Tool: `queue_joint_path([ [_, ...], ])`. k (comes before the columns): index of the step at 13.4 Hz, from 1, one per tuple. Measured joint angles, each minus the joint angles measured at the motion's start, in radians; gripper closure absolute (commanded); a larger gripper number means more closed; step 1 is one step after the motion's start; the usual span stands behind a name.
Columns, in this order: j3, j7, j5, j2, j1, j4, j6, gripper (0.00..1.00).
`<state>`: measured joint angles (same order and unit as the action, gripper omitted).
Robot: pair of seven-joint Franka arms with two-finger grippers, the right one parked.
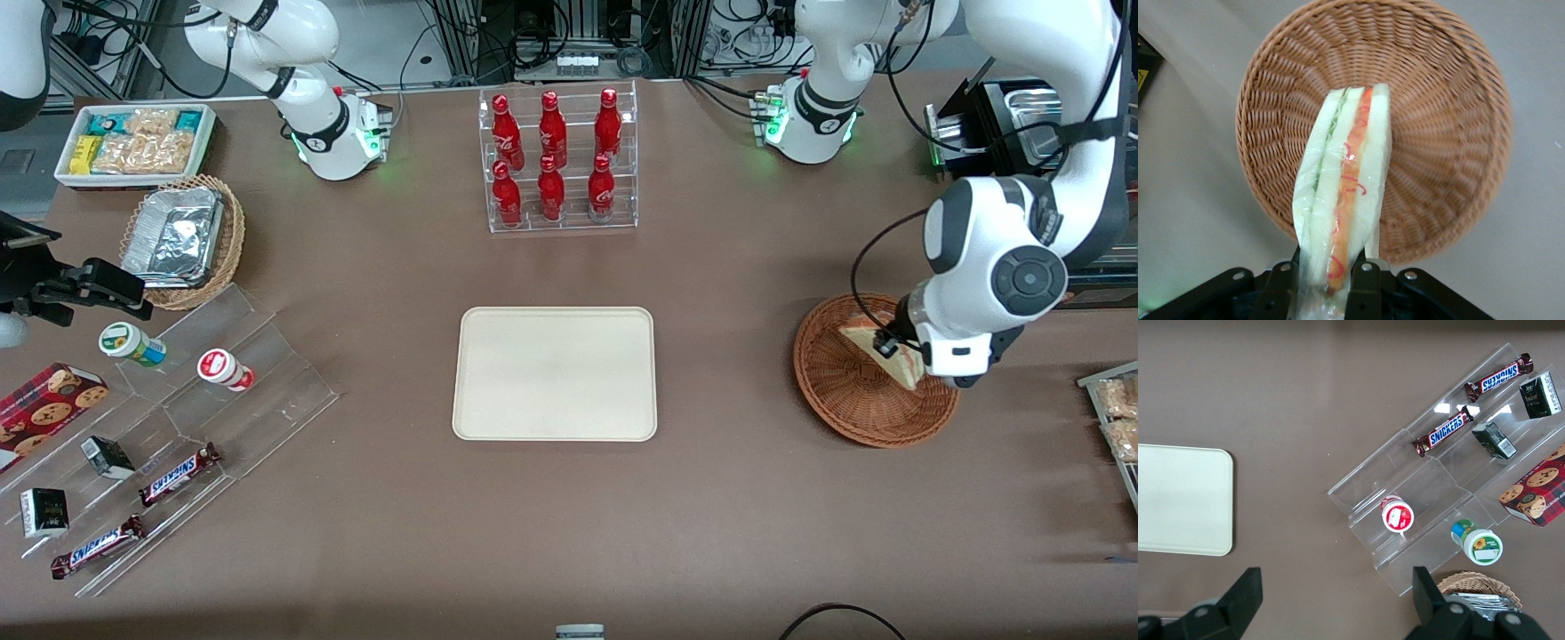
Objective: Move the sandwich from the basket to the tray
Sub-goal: 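Lift the sandwich out of the basket and carry it toward the tray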
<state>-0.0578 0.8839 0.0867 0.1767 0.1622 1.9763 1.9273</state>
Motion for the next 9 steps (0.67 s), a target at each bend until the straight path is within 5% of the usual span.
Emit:
queue_joint_path([
  [9,0.011,0.019,-0.056,-0.013,0.33,-0.19,-0.116,0.83],
])
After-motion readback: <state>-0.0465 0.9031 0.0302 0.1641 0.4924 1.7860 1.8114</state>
